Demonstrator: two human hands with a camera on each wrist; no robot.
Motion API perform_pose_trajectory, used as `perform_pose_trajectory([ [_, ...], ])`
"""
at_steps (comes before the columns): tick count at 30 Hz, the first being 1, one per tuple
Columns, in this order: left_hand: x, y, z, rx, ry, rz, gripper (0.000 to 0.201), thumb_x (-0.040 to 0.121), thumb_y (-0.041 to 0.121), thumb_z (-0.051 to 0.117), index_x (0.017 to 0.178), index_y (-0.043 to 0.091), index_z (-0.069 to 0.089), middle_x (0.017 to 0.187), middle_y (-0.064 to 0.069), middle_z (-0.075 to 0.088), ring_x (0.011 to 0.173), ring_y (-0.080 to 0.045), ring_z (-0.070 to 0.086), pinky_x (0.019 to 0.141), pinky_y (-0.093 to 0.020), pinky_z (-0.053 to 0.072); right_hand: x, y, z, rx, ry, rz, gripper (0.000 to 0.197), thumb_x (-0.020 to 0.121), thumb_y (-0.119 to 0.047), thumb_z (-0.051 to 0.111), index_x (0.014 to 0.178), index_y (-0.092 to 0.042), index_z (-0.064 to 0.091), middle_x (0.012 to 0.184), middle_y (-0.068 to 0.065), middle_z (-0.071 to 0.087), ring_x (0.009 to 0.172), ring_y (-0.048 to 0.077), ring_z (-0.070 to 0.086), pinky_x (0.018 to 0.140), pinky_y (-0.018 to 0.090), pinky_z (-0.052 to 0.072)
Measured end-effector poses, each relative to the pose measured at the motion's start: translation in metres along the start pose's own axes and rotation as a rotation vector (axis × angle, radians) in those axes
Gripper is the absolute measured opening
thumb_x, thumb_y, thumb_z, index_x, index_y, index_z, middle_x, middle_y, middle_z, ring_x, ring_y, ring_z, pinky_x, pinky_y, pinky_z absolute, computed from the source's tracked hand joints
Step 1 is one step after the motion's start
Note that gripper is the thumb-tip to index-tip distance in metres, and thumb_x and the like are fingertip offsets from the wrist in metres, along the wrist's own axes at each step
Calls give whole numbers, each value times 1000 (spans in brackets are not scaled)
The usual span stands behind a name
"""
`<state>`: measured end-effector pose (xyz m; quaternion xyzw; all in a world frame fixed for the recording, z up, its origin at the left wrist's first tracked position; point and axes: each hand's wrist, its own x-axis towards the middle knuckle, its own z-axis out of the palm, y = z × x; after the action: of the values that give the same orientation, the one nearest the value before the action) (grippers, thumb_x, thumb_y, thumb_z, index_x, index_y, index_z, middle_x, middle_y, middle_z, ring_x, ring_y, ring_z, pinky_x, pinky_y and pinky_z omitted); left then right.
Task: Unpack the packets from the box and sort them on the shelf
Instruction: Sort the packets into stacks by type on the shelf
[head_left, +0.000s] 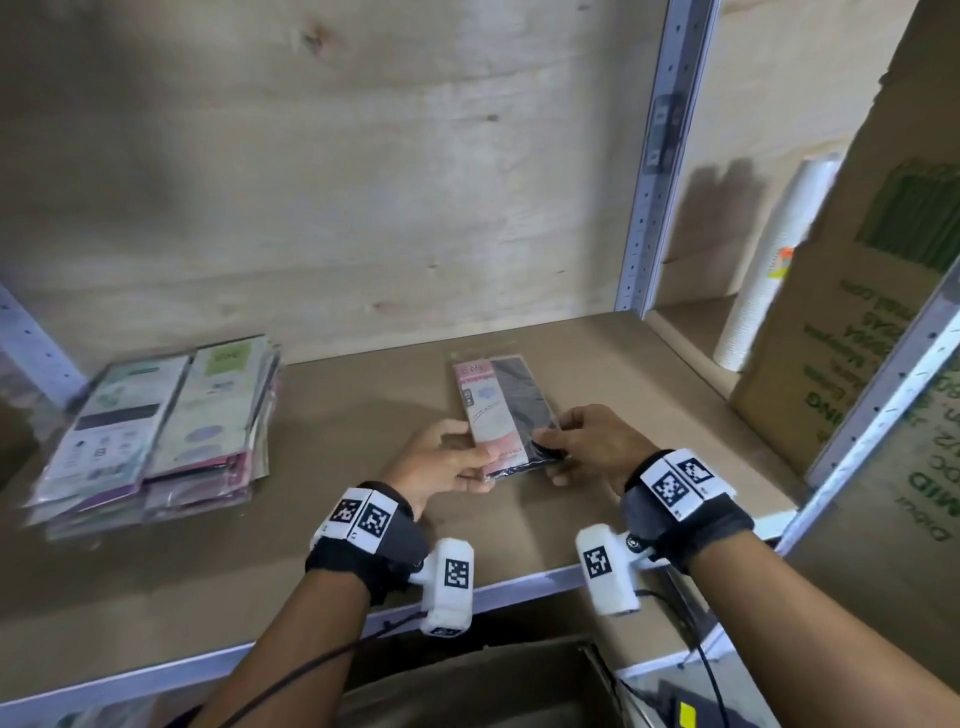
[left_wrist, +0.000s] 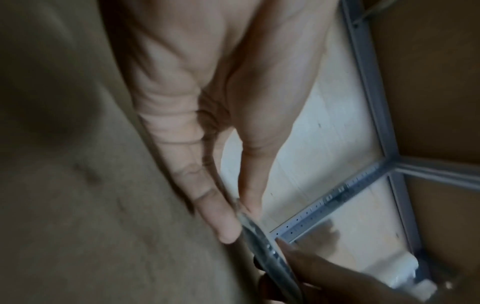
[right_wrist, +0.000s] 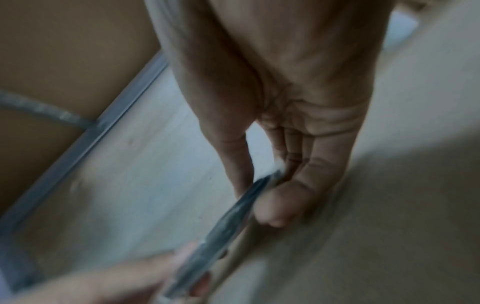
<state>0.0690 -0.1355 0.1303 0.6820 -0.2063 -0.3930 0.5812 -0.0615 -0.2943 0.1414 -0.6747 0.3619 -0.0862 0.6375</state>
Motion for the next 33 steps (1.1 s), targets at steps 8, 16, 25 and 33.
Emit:
perform_pose_trajectory([
  [8, 5, -3, -5, 304, 171, 9, 57, 81, 18, 84, 130, 3, 59, 116, -11, 67, 74, -18, 76, 64, -27, 63, -1, -3, -1, -566, 145, -60, 29, 78, -32, 81, 93, -9, 73, 93, 7, 73, 79, 25, 73, 63, 41, 63],
  [16, 26, 6, 33, 291, 95, 25, 38, 80, 0, 81, 116, -3, 69, 100, -10, 72, 84, -23, 73, 81, -36, 63, 0, -6, -19, -602, 225, -65, 35, 77, -19, 81, 105, -2, 71, 105, 14, 72, 91, 31, 72, 84, 42, 60],
  [25, 73, 32, 88, 345, 3, -39, 45, 77, -8, 81, 119, -9, 66, 116, -20, 72, 96, -32, 75, 87, -41, 61, 8, -6, -81, -566, 305, -72, 20, 80, -24, 78, 99, -16, 78, 106, 4, 74, 91, 15, 60, 81, 22, 46],
  [33, 103, 46, 126, 353, -10, -57, 42, 76, -10, 81, 116, -8, 67, 114, -21, 73, 97, -34, 74, 88, -44, 61, 16, -1, -101, -615, 359, -53, 28, 86, -27, 70, 110, -13, 74, 115, 6, 71, 103, 21, 62, 88, 26, 47],
])
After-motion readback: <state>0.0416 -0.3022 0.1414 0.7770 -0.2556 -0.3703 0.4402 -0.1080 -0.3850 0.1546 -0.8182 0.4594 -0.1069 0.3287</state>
